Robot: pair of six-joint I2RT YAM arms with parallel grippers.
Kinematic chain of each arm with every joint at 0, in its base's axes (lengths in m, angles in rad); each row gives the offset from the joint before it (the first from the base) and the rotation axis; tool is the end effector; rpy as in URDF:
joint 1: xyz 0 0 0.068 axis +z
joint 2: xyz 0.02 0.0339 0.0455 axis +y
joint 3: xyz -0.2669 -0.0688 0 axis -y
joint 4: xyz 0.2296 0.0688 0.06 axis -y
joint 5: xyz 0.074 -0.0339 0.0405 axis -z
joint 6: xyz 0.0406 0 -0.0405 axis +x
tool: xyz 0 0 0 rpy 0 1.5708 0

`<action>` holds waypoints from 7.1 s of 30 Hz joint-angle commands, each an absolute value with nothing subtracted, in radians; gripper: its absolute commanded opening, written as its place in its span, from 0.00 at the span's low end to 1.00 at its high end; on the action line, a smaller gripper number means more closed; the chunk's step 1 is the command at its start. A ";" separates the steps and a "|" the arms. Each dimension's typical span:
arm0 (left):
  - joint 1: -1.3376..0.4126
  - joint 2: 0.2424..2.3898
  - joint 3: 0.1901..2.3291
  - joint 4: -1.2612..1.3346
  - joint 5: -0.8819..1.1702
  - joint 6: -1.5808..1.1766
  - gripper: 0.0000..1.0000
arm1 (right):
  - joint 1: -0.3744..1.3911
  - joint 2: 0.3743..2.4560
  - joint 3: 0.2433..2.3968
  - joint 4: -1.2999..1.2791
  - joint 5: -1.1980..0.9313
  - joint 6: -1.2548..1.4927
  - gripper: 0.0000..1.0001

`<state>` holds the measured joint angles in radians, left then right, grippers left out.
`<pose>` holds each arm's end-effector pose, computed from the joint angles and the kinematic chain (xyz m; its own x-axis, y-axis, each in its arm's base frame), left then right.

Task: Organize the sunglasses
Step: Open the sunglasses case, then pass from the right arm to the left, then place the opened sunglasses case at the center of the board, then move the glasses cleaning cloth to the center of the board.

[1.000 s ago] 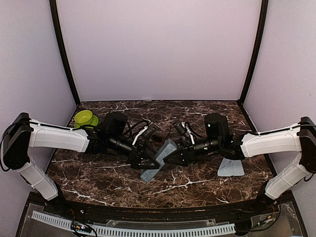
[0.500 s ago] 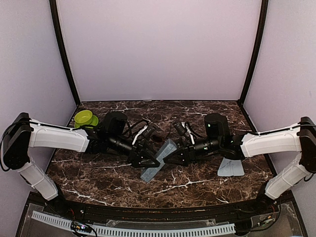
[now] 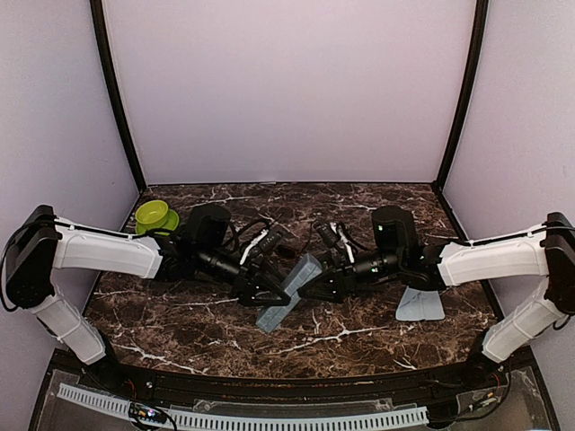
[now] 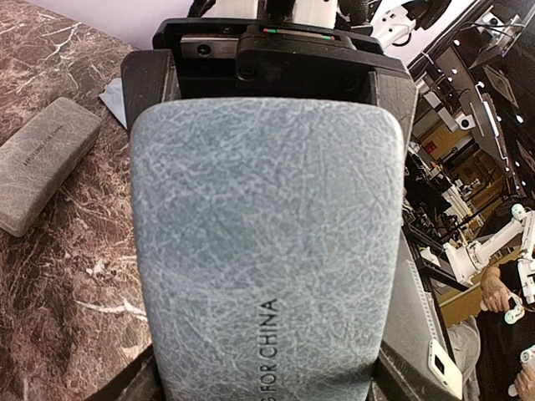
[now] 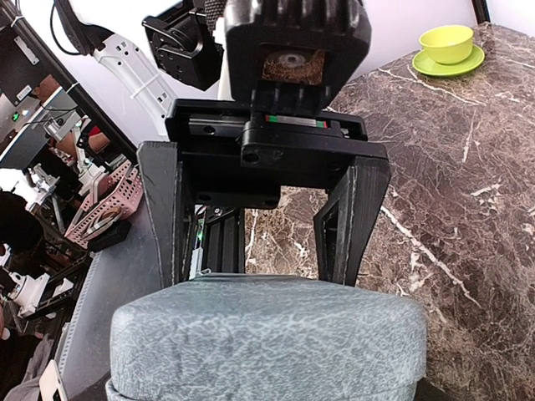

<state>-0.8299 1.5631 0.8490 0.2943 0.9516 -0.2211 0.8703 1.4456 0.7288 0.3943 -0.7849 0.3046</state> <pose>0.1915 -0.2583 0.2356 -0.4724 0.3278 -0.8182 0.8472 -0.0872 -0.5241 0.1693 0.2453 0.2401 -0.4867 -0.2481 -0.8376 -0.8669 0.0188 0.4981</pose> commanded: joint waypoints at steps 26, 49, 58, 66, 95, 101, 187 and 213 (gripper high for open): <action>-0.807 1.597 0.785 0.539 1.038 -0.424 0.61 | 0.867 1.376 0.689 0.316 -0.896 0.071 0.10; -0.690 1.594 0.758 0.547 1.014 -0.491 0.75 | 0.871 1.353 0.687 0.187 -1.012 -0.024 0.00; -0.660 1.595 0.736 0.564 0.990 -0.528 0.77 | 0.874 1.348 0.677 0.175 -1.015 -0.032 0.00; -0.660 1.513 0.711 0.581 1.001 -0.508 0.84 | 0.864 1.380 0.693 0.176 -0.913 0.025 0.00; -0.838 1.492 0.888 -0.064 0.659 -0.021 0.45 | 0.887 1.473 0.732 0.280 -0.867 0.145 0.00; -0.841 1.494 0.911 -0.096 0.632 -0.015 0.34 | 0.885 1.482 0.739 0.284 -0.848 0.153 0.00; -0.930 1.854 1.467 -0.926 -0.187 0.360 0.44 | 0.691 1.198 0.715 -0.349 0.114 0.404 1.00; -0.951 1.508 1.266 -0.506 -0.269 0.182 0.99 | 0.548 1.120 0.569 -0.532 0.318 0.736 0.74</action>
